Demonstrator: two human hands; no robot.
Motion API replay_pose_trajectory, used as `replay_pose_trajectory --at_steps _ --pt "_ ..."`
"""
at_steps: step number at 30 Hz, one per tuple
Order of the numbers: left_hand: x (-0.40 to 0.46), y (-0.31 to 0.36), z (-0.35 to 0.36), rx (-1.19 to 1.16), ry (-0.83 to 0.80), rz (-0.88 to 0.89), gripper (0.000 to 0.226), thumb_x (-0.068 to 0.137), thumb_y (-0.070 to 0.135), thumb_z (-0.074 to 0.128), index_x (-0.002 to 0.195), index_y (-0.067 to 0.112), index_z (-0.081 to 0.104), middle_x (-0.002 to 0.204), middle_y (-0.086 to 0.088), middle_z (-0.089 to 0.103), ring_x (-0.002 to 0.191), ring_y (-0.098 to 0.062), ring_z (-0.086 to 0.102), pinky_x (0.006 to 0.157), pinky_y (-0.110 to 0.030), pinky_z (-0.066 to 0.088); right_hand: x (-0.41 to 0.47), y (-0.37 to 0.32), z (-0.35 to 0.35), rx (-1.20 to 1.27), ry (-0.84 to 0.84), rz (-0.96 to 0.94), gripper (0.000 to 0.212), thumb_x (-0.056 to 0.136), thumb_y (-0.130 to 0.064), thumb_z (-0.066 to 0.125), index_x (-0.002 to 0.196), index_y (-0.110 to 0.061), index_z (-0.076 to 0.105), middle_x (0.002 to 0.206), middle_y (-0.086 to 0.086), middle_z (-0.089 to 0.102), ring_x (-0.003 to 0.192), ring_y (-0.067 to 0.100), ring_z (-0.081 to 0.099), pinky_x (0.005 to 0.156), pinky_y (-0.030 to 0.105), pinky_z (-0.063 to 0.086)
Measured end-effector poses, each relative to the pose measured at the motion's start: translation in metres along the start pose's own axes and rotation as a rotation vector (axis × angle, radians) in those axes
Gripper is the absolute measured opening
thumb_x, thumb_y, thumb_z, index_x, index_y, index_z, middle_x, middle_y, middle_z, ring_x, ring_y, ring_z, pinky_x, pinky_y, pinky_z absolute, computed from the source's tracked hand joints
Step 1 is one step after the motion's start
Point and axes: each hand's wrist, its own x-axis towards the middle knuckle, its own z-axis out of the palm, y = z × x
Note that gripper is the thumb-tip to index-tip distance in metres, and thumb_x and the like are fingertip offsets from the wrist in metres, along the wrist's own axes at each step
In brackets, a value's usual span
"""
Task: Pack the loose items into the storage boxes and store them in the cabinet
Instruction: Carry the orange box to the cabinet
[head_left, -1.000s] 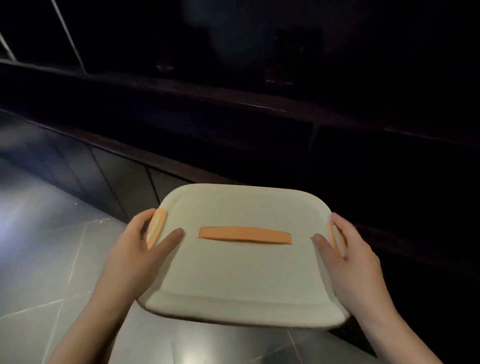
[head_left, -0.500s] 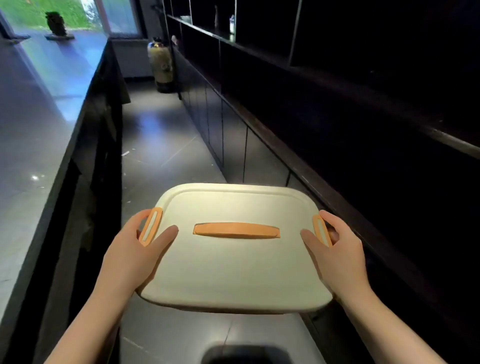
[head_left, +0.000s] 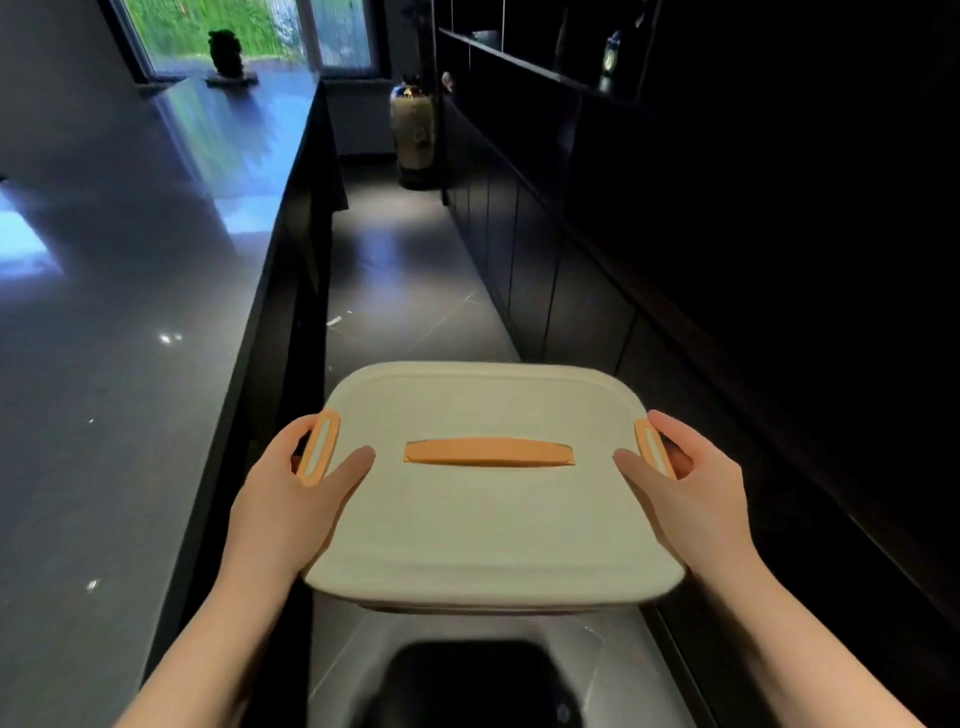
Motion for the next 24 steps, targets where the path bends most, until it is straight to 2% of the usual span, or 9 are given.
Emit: replay_pose_trajectory --at_steps 4,10,18,22,24 --pt "0.093 0.014 0.023 -0.001 -0.035 0.016 0.055 0.071 0.059 0.068 0.12 0.043 0.048 0.094 0.022 0.057 0.087 -0.006 0.054 0.069 -0.033 0.044 0.076 -0.019 0.04 0.0 0.029 0.002 0.059 0.074 -0.028 0.077 0.129 -0.025 0.055 0.11 -0.016 0.06 0.098 0.005 0.058 0.077 0.018 0.042" --pt "0.221 0.033 0.079 0.011 -0.036 0.028 0.055 0.072 0.056 0.068 0.121 0.04 0.049 0.1 0.016 0.059 0.091 -0.011 0.058 0.075 -0.036 0.048 0.208 -0.028 0.089 -0.01 0.055 -0.021 0.061 0.072 -0.027 0.077 0.129 -0.025 0.056 0.118 -0.009 0.063 0.104 0.012 0.059 0.087 0.03 0.048" --pt "0.38 0.058 0.126 0.011 0.006 0.003 0.056 0.07 0.058 0.068 0.119 0.04 0.051 0.098 0.017 0.06 0.085 -0.004 0.056 0.066 -0.028 0.043 0.371 -0.059 0.157 0.041 0.006 -0.005 0.061 0.072 -0.024 0.078 0.13 -0.023 0.056 0.118 -0.007 0.063 0.105 0.011 0.06 0.09 0.033 0.05" --pt "0.468 0.059 0.14 0.008 0.017 -0.007 0.061 0.069 0.059 0.068 0.123 0.038 0.051 0.104 0.014 0.06 0.091 -0.011 0.057 0.073 -0.033 0.045 0.447 -0.077 0.207 0.043 0.003 -0.005 0.062 0.07 -0.025 0.079 0.128 -0.025 0.056 0.114 -0.009 0.063 0.102 0.01 0.06 0.087 0.03 0.05" --pt "0.518 0.056 0.148 0.001 0.026 0.002 0.06 0.069 0.058 0.068 0.122 0.037 0.051 0.102 0.014 0.06 0.089 -0.01 0.056 0.07 -0.031 0.044 0.486 -0.086 0.237 0.051 0.019 0.001 0.062 0.069 -0.026 0.079 0.127 -0.026 0.057 0.114 -0.009 0.064 0.102 0.011 0.061 0.088 0.032 0.05"
